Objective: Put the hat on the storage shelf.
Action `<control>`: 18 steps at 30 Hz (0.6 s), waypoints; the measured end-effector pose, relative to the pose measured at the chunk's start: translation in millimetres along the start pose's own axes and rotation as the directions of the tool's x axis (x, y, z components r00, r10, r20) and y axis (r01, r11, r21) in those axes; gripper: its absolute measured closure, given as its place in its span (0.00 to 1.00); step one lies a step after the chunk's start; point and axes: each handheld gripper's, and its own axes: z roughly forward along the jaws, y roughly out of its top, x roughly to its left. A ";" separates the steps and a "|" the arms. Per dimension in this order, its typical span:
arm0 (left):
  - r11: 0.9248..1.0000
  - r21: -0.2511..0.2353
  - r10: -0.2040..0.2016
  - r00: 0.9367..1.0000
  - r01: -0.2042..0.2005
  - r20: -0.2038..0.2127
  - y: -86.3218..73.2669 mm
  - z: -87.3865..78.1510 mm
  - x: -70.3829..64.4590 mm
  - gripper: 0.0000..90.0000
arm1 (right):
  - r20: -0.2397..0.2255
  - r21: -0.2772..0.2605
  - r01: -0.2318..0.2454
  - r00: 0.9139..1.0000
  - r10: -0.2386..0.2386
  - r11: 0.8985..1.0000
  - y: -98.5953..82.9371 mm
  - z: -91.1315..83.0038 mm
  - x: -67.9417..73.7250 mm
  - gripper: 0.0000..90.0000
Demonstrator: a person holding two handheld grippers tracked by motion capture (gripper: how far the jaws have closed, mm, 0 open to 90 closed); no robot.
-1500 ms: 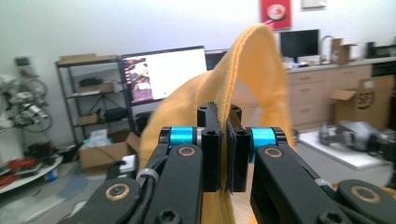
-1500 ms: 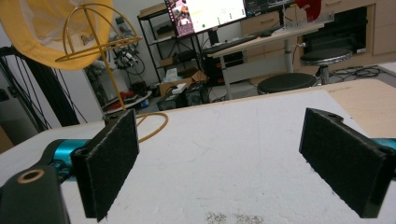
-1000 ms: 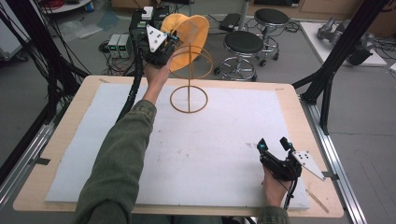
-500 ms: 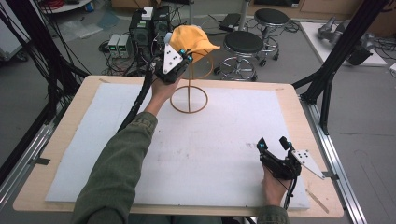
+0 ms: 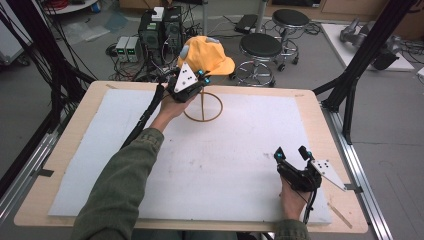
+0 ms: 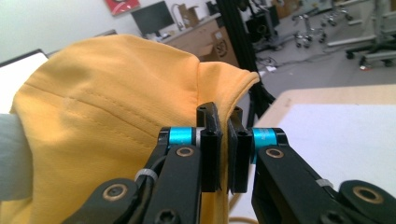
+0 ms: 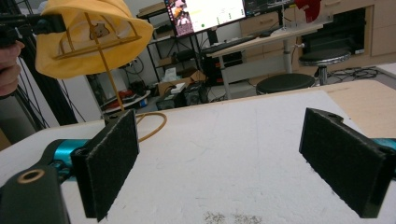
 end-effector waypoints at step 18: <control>0.989 0.127 0.068 0.994 -0.078 0.079 -11.0 -3.1 -12.7 0.94 | 0.001 -0.010 -0.006 1.000 0.006 1.000 1.2 -2.0 -0.3 0.12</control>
